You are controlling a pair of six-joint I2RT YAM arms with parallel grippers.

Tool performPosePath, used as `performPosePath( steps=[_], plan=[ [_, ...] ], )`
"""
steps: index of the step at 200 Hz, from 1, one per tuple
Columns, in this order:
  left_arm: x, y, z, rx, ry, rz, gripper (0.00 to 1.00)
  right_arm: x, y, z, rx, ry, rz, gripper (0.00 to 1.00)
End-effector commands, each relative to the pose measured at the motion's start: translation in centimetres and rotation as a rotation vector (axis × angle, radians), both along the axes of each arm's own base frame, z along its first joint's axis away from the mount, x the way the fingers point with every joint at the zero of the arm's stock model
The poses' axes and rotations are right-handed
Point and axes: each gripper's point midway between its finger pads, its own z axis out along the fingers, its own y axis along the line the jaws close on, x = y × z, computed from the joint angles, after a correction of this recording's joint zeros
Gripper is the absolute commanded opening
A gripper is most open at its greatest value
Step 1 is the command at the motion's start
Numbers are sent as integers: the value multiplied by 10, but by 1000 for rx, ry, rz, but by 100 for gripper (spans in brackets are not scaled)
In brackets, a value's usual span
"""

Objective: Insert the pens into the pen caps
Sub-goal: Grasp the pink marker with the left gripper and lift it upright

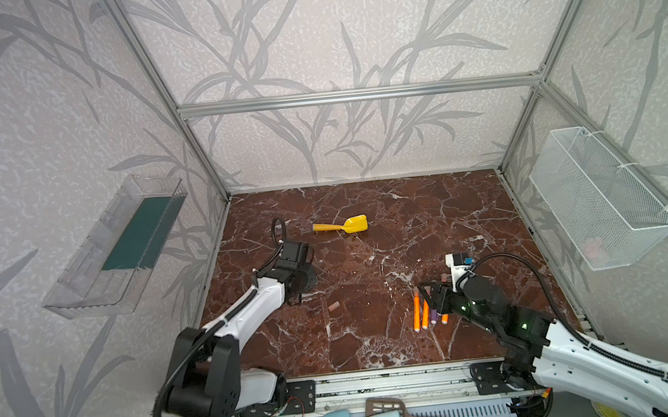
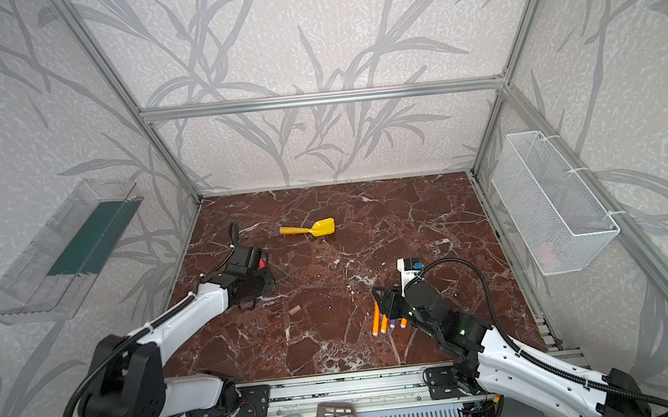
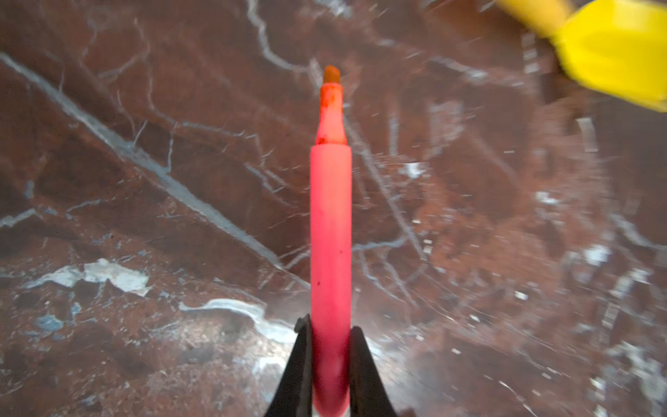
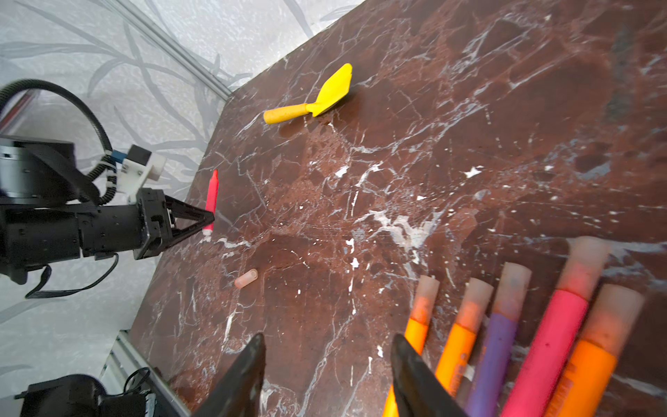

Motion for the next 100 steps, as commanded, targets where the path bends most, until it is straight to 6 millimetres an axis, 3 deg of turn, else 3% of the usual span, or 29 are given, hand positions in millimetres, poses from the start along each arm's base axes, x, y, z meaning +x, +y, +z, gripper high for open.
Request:
performPosePath(
  steps=[1,48,100],
  plan=[
    [-25,-23,25,-12,-50,-104,6,2,25,20,120,-39,77,55],
    [-69,-101,57,-176,-196,-374,4,6,68,38,241,-30,178,55],
    [-103,-167,64,-208,-274,-587,4,0,103,51,264,-45,240,56]
  ],
)
